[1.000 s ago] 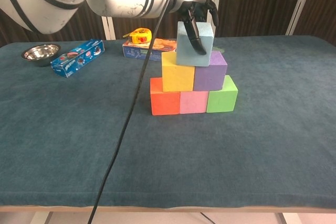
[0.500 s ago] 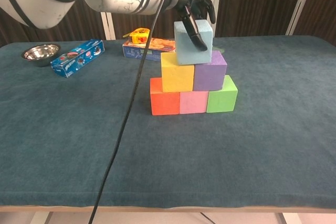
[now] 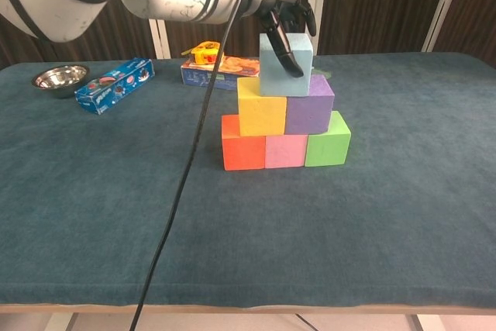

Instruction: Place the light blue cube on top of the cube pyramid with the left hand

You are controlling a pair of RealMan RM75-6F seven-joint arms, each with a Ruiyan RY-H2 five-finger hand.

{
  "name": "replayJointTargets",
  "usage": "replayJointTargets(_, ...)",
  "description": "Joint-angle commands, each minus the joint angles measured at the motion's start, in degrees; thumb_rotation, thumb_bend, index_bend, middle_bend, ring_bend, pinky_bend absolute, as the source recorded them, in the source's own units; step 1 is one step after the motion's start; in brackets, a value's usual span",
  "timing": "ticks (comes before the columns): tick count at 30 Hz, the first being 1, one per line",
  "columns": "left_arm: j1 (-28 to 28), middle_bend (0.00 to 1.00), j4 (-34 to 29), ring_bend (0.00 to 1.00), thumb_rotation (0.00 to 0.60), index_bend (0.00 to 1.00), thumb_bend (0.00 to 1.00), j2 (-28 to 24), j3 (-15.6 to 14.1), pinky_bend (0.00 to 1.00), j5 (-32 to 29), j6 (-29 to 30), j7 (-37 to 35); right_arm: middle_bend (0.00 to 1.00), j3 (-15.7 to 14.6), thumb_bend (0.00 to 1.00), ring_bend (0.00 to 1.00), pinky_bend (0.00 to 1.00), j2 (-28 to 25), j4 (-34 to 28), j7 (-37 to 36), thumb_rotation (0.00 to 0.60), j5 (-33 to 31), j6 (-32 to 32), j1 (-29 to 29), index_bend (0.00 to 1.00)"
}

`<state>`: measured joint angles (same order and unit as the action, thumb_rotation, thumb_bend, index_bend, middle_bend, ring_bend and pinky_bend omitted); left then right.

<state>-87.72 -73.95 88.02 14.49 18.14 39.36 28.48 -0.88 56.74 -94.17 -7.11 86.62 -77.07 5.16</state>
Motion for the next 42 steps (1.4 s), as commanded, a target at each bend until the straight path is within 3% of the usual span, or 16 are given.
replayJointTargets(1,-0.3,0.23,0.0,0.13,0.529,0.26,0.0,0.1,-0.4,0.21,-0.1,0.0,0.4,0.0,0.0,0.21,0.0,0.0,0.0,0.0,-0.1,0.6,0.0,0.0,0.0,0.0)
replayJointTargets(6,-0.5,0.11,-0.3,0.07,0.518,0.26,0.0,0.2,-0.2,0.21,0.4,0.9,0.6,0.0,0.0,0.21,0.0,0.0,-0.1,0.1,-0.1,0.6,0.0,0.0,0.0,0.0)
replayJointTargets(15,0.3,0.01,-3.8,0.02,0.499,0.22,0.0,-1.5,0.3,0.21,1.8,3.3,0.5,0.0,0.0,0.21,0.0,0.0,0.0,0.1,0.0,0.6,-0.1,0.0,0.0,0.0)
replayJointTargets(18,1.2,0.0,-9.1,0.0,0.498,0.19,0.0,-4.9,0.0,0.21,2.9,5.3,1.4,0.0,0.0,0.21,0.0,0.0,0.0,0.1,0.0,0.6,0.1,-0.1,-0.1,0.0)
replayJointTargets(21,3.9,0.0,-19.5,0.0,0.499,0.12,0.0,-11.4,-1.3,0.2,6.7,9.9,2.7,0.0,0.0,0.21,0.0,0.0,-0.1,0.1,-0.2,0.6,0.3,-0.5,-0.2,0.0)
replayJointTargets(24,9.8,0.0,-32.8,0.0,0.504,0.03,0.0,-19.9,-4.9,0.19,14.7,19.1,4.8,0.0,0.0,0.21,0.0,0.0,-0.1,0.0,-0.3,0.6,0.7,-1.3,-0.5,0.0)
replayJointTargets(28,23.8,0.0,-46.0,0.0,0.56,0.0,0.0,-28.9,-15.2,0.17,34.7,38.2,7.5,0.0,0.0,0.21,0.0,0.0,0.1,-0.2,0.4,0.6,1.1,-2.2,-0.9,0.0)
replayJointTargets(29,26.1,0.0,-46.7,0.0,0.581,0.0,0.0,-29.5,-16.9,0.17,37.8,40.5,7.4,0.0,0.0,0.21,0.0,0.0,0.2,-0.2,0.6,0.6,1.1,-2.3,-0.9,0.0)
replayJointTargets(30,31.3,0.0,-47.8,0.0,0.594,0.0,0.0,-30.7,-20.8,0.16,44.1,45.7,6.7,0.0,0.0,0.21,0.0,0.0,0.3,-0.4,1.3,0.6,1.1,-2.3,-0.9,0.0)
replayJointTargets(34,48.6,0.0,-43.7,0.0,0.6,0.0,0.0,-30.8,-32.1,0.15,60.5,58.6,-0.4,0.0,0.0,0.21,0.0,0.0,1.3,-1.1,4.7,0.6,0.9,-2.3,-0.9,0.0)
replayJointTargets(36,55.5,0.0,-38.2,0.0,0.6,0.0,0.0,-28.7,-35.0,0.14,65.1,63.1,-6.8,0.0,0.2,0.21,0.0,0.0,1.7,-1.4,6.1,0.6,0.7,-2.5,-0.9,0.0)
replayJointTargets(39,65.4,0.0,-25.1,0.0,0.6,0.0,0.0,-22.7,-35.9,0.14,67.1,68.3,-19.0,0.0,0.6,0.21,0.0,0.0,2.4,-1.8,7.9,0.6,-0.6,-2.2,-0.9,0.0)
replayJointTargets(42,72.1,0.0,-13.8,0.0,0.6,0.0,0.0,-16.5,-33.6,0.14,65.2,70.2,-26.9,0.0,1.4,0.21,0.0,0.0,2.9,-1.9,9.3,0.6,-2.5,-1.8,-0.7,0.0)
